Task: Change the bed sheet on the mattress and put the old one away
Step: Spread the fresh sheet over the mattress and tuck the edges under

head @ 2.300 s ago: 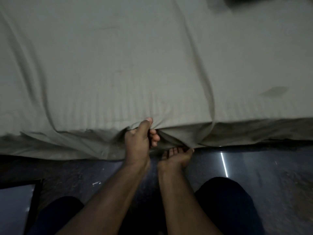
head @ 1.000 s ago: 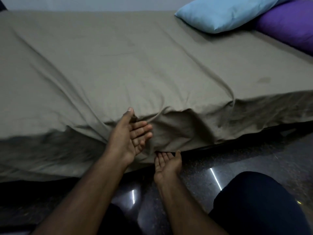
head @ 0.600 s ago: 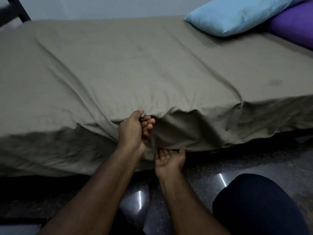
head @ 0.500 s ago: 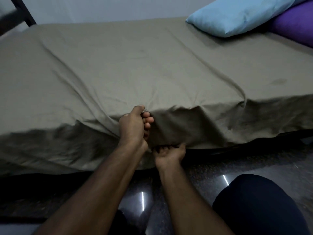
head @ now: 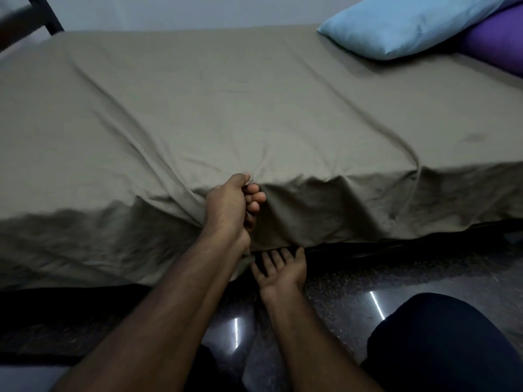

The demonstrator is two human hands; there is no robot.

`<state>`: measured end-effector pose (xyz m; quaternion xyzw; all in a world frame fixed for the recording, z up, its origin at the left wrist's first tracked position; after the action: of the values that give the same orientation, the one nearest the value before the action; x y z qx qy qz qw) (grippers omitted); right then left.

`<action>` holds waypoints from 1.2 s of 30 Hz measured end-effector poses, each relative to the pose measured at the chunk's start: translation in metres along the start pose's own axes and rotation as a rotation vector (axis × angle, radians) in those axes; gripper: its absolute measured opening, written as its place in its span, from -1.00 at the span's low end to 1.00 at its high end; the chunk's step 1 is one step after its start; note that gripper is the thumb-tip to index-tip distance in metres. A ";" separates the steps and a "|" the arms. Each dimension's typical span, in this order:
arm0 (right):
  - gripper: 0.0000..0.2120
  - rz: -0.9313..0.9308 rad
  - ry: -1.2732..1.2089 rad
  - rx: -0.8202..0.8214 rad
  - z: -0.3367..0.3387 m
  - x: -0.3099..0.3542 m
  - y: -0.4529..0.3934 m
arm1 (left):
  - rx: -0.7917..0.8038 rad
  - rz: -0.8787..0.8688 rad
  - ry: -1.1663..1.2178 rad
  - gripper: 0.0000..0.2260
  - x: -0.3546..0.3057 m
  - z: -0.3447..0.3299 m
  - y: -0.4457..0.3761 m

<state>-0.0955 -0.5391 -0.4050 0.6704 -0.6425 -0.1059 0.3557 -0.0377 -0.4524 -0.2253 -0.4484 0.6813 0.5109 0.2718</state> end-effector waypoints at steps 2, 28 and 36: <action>-0.42 -0.027 0.105 -0.061 0.014 -0.009 0.010 | 0.041 0.024 -0.010 -0.68 0.007 0.002 0.001; -0.27 -0.142 -0.399 0.187 -0.099 -0.099 -0.008 | -0.357 -0.221 -0.050 -0.70 -0.072 0.149 0.025; -0.27 -0.109 -0.342 0.218 -0.085 -0.115 -0.010 | -0.320 -0.185 -0.020 -0.69 -0.058 0.156 0.021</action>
<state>-0.0539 -0.4036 -0.3860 0.7109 -0.6640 -0.1674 0.1606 -0.0435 -0.2848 -0.2193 -0.5414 0.5444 0.5901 0.2495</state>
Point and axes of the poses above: each hand's wrist, its own y-axis away from the middle knuckle, its own z-axis out of the back of the hand, x = y × z, the point moved 9 cm from there along -y, towards the middle knuckle, and after that the axes turned 12 degrees about x, right-handed, at the moved point
